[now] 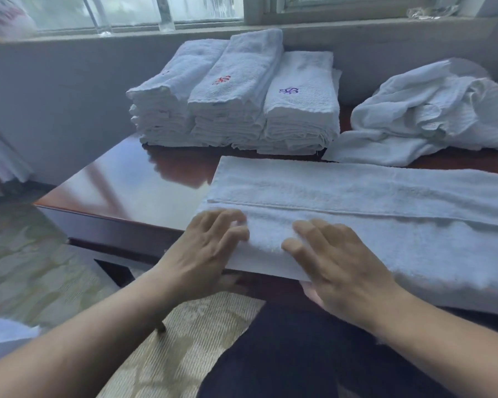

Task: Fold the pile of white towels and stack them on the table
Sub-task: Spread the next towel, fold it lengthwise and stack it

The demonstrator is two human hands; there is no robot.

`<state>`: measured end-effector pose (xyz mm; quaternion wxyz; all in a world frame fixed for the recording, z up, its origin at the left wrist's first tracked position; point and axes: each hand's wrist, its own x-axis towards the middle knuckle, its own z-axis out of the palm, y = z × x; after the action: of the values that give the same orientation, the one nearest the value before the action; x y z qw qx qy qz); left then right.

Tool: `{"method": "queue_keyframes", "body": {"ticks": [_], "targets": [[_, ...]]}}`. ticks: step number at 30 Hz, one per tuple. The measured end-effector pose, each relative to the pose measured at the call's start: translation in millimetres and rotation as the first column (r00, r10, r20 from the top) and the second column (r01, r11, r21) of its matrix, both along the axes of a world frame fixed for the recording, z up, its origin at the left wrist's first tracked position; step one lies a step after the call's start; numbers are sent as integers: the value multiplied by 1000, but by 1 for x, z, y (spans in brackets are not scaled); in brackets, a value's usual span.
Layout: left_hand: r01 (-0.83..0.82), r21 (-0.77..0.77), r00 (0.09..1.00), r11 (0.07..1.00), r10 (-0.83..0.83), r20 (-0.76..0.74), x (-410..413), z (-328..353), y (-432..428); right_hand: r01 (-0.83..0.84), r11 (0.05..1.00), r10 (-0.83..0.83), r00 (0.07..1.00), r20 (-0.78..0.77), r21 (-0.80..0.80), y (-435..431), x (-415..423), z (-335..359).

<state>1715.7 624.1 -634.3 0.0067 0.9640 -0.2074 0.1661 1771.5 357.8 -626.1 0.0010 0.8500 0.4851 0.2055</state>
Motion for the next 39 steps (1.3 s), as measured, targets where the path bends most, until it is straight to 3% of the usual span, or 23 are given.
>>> {"method": "queue_keyframes", "body": {"ticks": [5, 9, 14, 19, 27, 30, 34, 39], "targets": [[-18, -93, 1000, 995, 16, -27, 0, 27, -5, -40, 984, 25, 996, 90, 173, -4, -3, 12], [-5, -79, 998, 997, 10, 68, 8, 50, -3, 36, 986, -66, 981, 183, 163, -6, -1, 28], [-95, -103, 994, 990, 100, 46, 46, 82, 1, 290, 956, -294, 934, 202, 52, -3, 21, 61], [-317, -181, 948, 931, 315, -39, 101, 99, 4, 563, 826, -553, 821, 140, -37, -14, 69, 88], [-435, 54, 873, 899, 436, -219, 171, 88, 6, 573, 813, -576, 817, -1, -98, -11, 144, 71], [-445, 154, 861, 882, 469, -199, 178, 79, 1, 557, 829, -559, 822, -108, -55, -12, 156, 56], [-348, -22, 937, 937, 347, -41, 177, 67, -33, 587, 804, -574, 808, -132, 96, -23, 144, 47], [-77, -159, 988, 984, 53, -147, 179, 62, -112, 673, 713, -660, 739, -135, 195, -81, 107, 41]]}}
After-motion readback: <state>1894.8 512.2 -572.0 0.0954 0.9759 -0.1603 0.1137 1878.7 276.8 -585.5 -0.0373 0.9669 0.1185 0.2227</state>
